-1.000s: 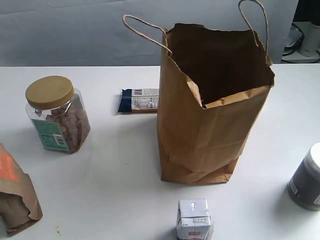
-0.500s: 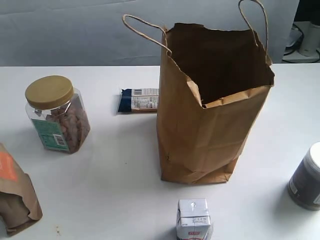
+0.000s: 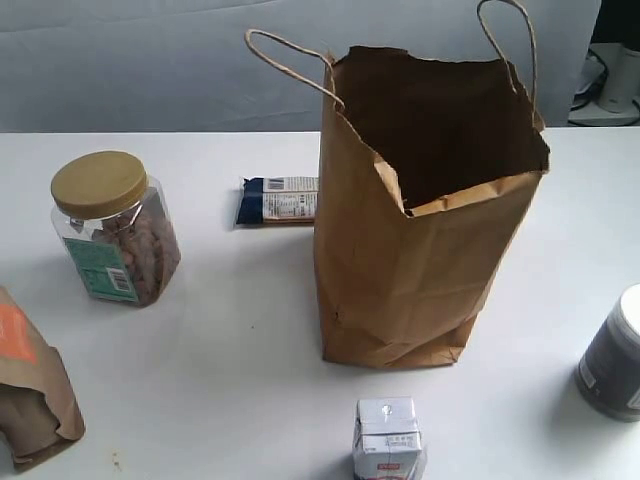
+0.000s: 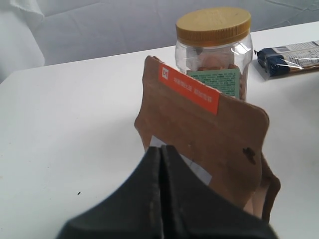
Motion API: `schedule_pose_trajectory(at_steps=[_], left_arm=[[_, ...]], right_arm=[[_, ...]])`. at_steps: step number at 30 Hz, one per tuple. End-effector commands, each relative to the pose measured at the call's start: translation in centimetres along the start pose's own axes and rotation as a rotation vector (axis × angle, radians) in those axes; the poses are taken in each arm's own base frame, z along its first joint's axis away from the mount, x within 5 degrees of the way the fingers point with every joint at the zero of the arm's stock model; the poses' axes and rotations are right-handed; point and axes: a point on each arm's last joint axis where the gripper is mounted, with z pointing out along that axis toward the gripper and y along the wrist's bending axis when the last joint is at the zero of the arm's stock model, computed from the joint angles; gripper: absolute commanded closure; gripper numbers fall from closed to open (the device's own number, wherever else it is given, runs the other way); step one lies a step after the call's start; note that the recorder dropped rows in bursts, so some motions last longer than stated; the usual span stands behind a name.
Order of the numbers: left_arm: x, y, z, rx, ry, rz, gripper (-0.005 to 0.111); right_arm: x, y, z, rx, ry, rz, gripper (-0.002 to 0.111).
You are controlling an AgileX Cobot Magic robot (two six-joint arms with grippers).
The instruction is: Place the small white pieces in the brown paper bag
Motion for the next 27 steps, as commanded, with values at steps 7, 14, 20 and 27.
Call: schedule_pose_trajectory(at_steps=[7,14,20,27], left_arm=[[0.00,-0.07,0.01,0.009,-0.010,-0.008,0.107],[0.00,-0.07,0.01,0.009,-0.010,-0.008,0.107],[0.00,-0.07,0.01,0.009,-0.010,-0.008,0.107],[0.00,-0.07,0.01,0.009,-0.010,-0.008,0.107]], right_arm=[[0.06,-0.04,-0.03,0.006,-0.005,-0.005,0.108],[0.06,-0.08,-0.03,0.014,-0.005,-0.003,0.108],[0.04,-0.33,-0.04,0.058,-0.008,0.000,0.108],[0.04,-0.33,-0.04,0.058,-0.008,0.000,0.108]])
